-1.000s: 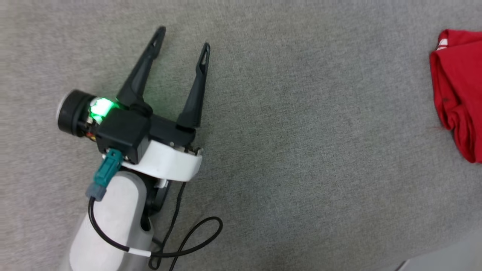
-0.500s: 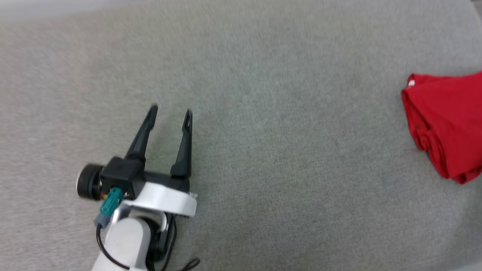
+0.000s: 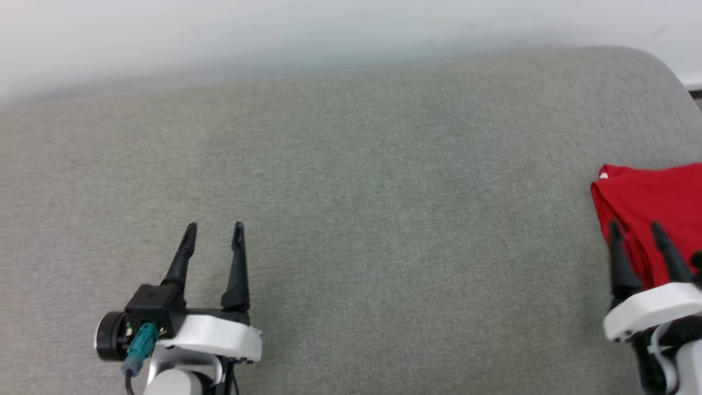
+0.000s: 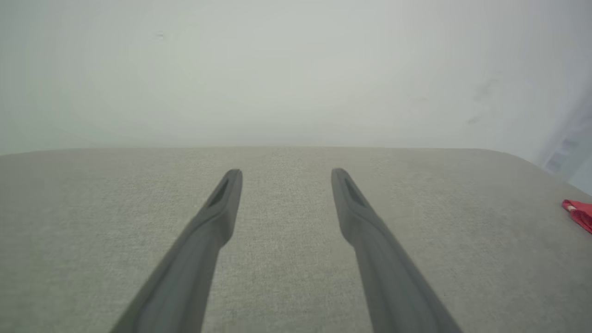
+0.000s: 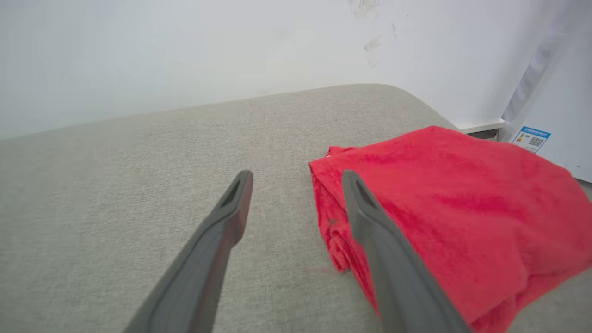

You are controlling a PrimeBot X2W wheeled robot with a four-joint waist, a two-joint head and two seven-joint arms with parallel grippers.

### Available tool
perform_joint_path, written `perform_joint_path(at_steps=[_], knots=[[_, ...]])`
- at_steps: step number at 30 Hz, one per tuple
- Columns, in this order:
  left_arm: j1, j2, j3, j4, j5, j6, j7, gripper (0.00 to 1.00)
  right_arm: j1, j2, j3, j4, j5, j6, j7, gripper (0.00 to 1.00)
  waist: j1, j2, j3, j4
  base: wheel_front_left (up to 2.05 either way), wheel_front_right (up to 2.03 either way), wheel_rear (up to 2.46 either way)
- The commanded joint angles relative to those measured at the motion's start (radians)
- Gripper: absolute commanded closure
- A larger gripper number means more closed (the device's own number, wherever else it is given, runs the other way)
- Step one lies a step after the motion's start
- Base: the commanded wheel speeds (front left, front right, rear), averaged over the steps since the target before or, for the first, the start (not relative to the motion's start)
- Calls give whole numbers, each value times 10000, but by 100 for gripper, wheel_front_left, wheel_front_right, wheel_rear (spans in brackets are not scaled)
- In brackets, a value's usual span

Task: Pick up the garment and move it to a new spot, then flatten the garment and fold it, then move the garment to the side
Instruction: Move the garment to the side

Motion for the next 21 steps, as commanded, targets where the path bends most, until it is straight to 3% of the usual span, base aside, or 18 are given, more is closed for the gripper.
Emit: perform_joint_path(at_steps=[1, 10, 21], knots=[[146, 61, 86, 35, 26, 73, -50, 0, 323, 81, 159, -411, -18, -10, 95, 0, 4, -1, -204, 183, 0, 0, 0], [868, 106, 467, 191, -24, 103, -75, 0, 1794, 866, 1024, -3080, -307, -11, 784, 0, 4, -1, -955, 609, 0, 0, 0], [1586, 115, 630, 499, 27, -130, -66, 0, 3129, 1180, 1273, -4837, -849, -10, 1710, 0, 4, -1, -1868, 709, 0, 0, 0]])
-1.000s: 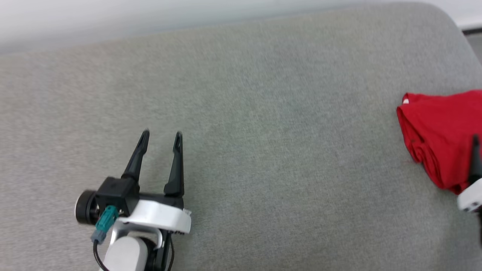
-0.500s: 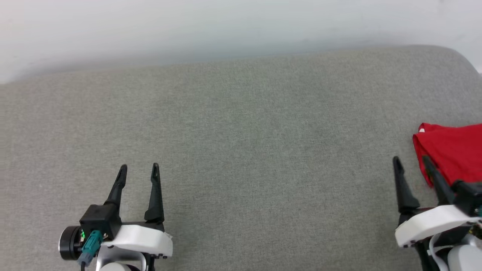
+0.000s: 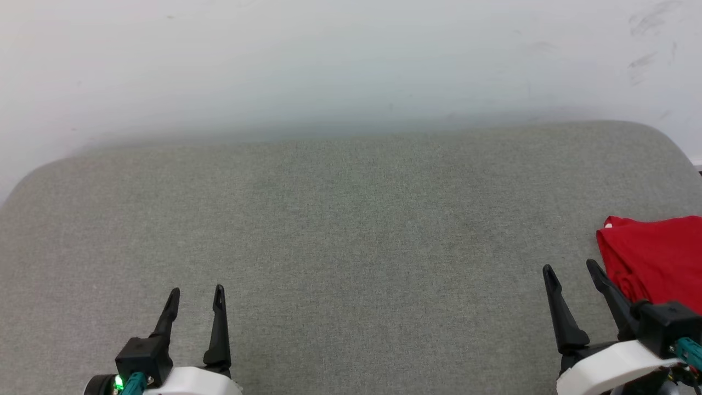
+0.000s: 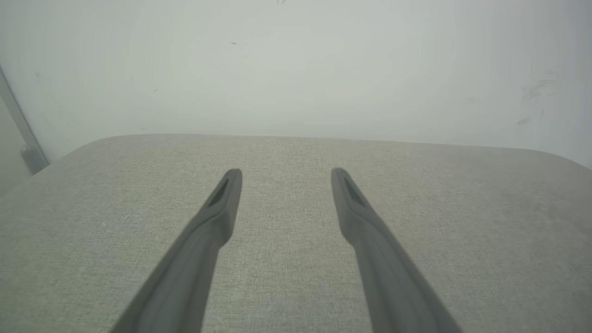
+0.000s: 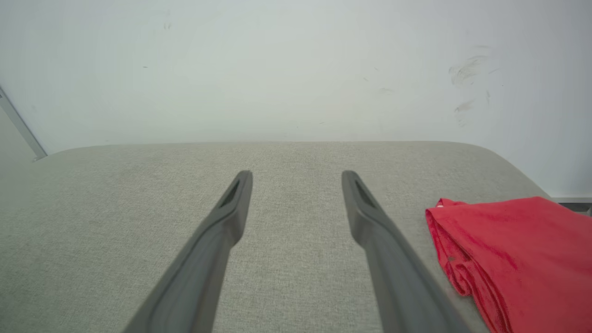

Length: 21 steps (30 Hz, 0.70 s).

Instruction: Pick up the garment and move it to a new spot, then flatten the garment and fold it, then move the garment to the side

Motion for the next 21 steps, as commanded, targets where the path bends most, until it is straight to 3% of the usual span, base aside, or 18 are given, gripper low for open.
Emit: perform_joint_path(at_steps=[1, 21], knots=[[95, -21, -9, 57, 42, -43, -35, 0, 189, 49, -31, -164, -64, -8, 74, 0, 2, -1, -99, -6, 0, 0, 0], [-45, -289, 125, 575, 206, -379, -31, 0, 403, -22, -219, -357, -362, -8, 427, 0, 2, -1, -330, 0, 0, 0, 0]])
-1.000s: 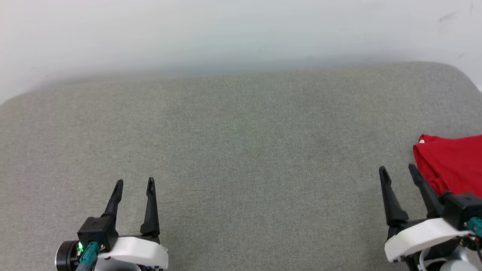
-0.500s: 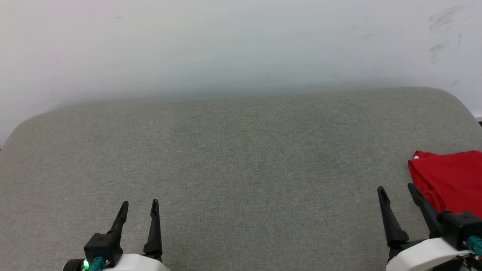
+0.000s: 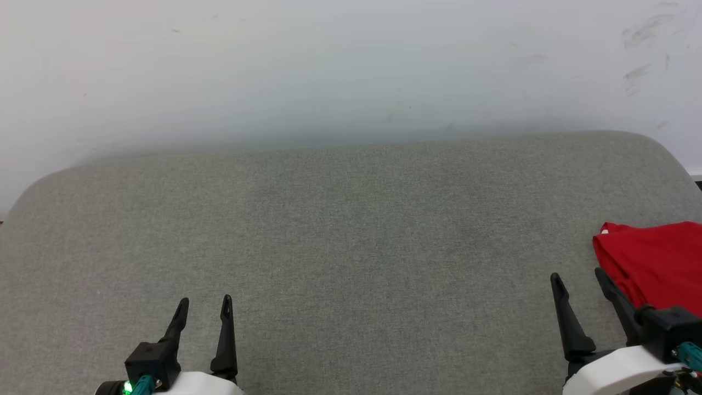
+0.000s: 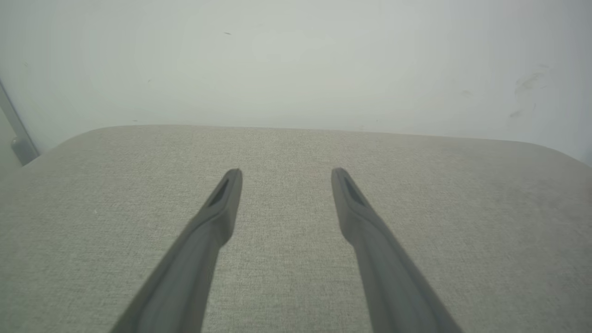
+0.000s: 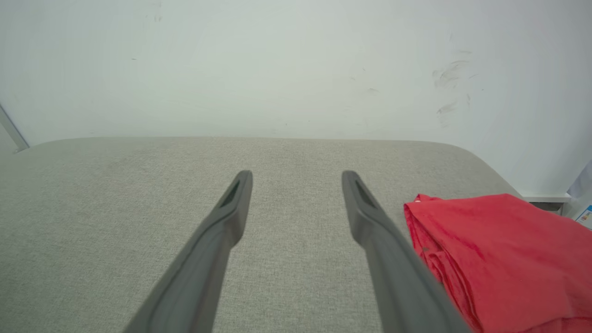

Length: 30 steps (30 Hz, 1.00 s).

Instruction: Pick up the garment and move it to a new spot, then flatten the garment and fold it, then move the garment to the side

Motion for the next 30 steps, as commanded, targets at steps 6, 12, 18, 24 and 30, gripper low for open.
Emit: perform_joint_path(at_steps=[6, 12, 18, 24, 30], knots=[[-183, -61, 99, 147, 66, -104, -22, 0, -111, -31, 70, 19, 102, -6, 40, 0, 1, -1, -48, 17, 0, 0, 0], [40, -133, 40, 472, 35, -118, 43, 100, 59, 19, 109, 298, 148, 4, 46, 100, 2, -1, -72, 40, 0, 0, 0], [-202, -204, 318, 565, -1466, -293, 499, 100, -200, 48, 18, 670, 1778, 3, 124, 100, 2, -1, -47, 73, 0, 0, 0], [-316, -252, 451, 564, -2518, -414, 761, 100, -380, 68, -46, 926, 2898, 3, 180, 100, 2, -1, -28, 98, 0, 0, 0], [-430, -295, 587, 577, -3493, -526, 1013, 100, -544, 87, -104, 1161, 3940, 2, 231, 100, 2, -1, -9, 123, 0, 0, 0]])
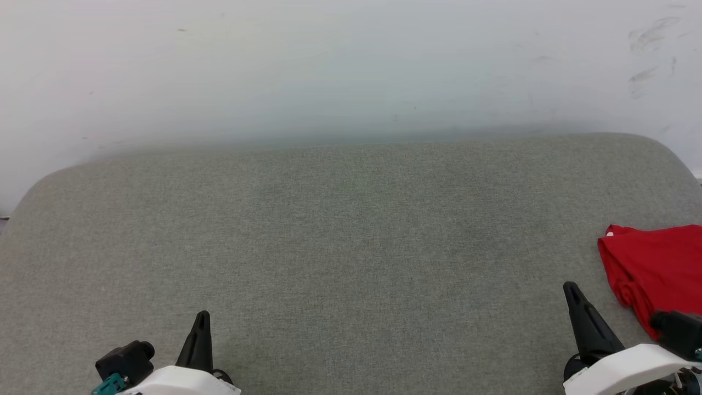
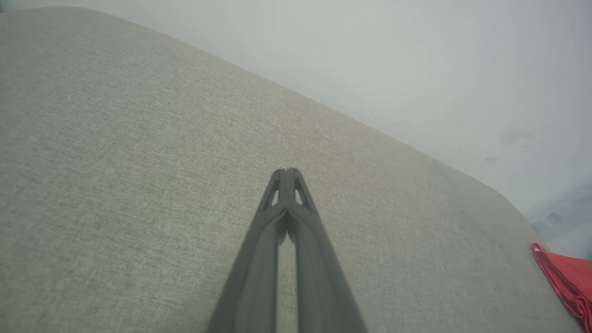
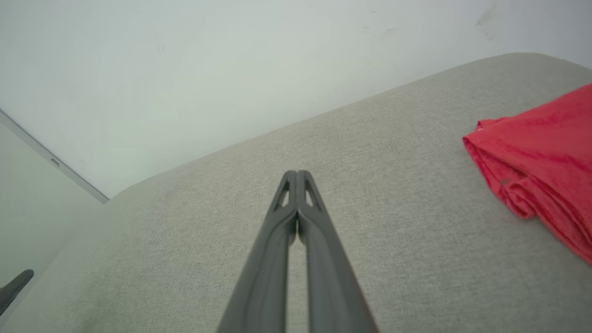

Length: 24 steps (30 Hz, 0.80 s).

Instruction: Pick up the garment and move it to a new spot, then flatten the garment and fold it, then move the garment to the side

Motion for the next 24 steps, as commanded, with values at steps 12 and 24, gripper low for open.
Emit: perform_joint_path(at_steps=[12, 24], knots=[[-492, -53, 336, -80, -1960, -265, 498, 100, -596, 44, -141, 334, 2105, 0, 101, 100, -1, 0, 39, 51, 0, 0, 0], [-693, -130, 564, -38, -3500, -444, 923, 100, -844, 74, -234, 720, 3761, -1, 182, 100, -1, 0, 77, 101, 0, 0, 0]])
